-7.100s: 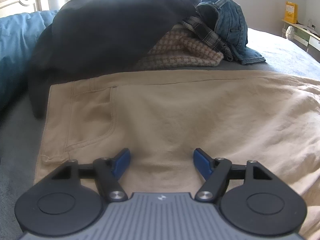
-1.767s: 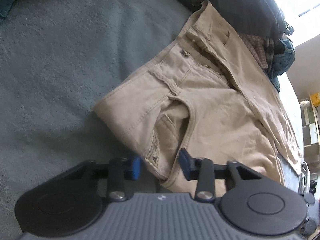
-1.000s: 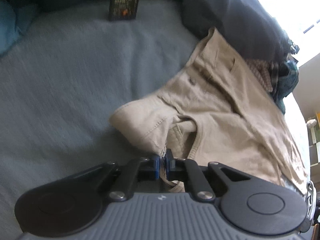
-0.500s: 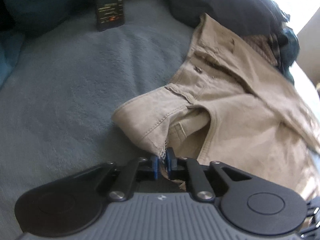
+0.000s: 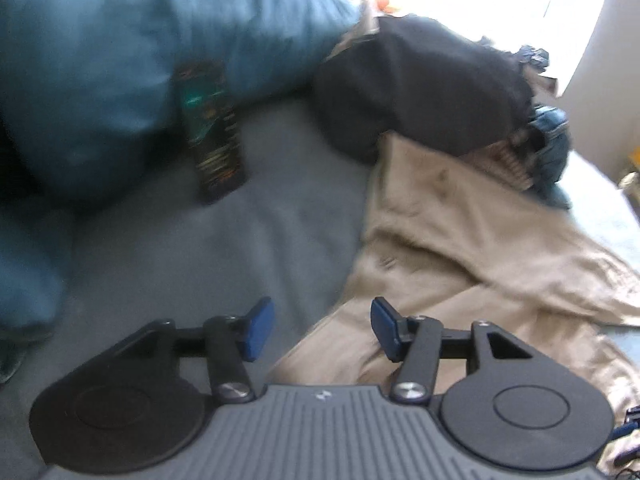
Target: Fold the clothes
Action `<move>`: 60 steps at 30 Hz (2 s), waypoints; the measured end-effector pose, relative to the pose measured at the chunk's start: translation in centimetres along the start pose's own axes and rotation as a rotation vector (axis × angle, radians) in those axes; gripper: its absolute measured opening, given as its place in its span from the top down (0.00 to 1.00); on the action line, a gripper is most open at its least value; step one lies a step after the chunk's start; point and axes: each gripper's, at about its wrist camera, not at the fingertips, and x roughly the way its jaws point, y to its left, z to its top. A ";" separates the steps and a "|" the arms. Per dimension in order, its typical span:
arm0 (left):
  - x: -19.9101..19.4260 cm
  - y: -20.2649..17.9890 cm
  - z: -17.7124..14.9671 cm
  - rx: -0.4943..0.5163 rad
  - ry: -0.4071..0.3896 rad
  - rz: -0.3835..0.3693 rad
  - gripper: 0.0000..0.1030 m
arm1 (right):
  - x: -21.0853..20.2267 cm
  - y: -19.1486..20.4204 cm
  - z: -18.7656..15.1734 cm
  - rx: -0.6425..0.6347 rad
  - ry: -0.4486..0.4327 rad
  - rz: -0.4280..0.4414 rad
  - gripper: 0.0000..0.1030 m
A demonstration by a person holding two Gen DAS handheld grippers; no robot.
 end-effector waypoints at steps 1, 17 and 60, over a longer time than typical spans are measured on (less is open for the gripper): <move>0.2 -0.6 0.6 0.015 -0.013 -0.016 0.47 | -1.4 -0.5 0.1 0.028 -0.046 -0.020 0.53; 12.5 -28.2 -5.2 0.678 0.152 -0.502 0.49 | -32.1 -9.5 -16.3 0.648 -0.605 -1.115 0.53; 12.6 -33.4 -9.8 0.835 0.083 -0.298 0.50 | -31.9 -10.9 -19.6 0.519 -0.633 -1.124 0.93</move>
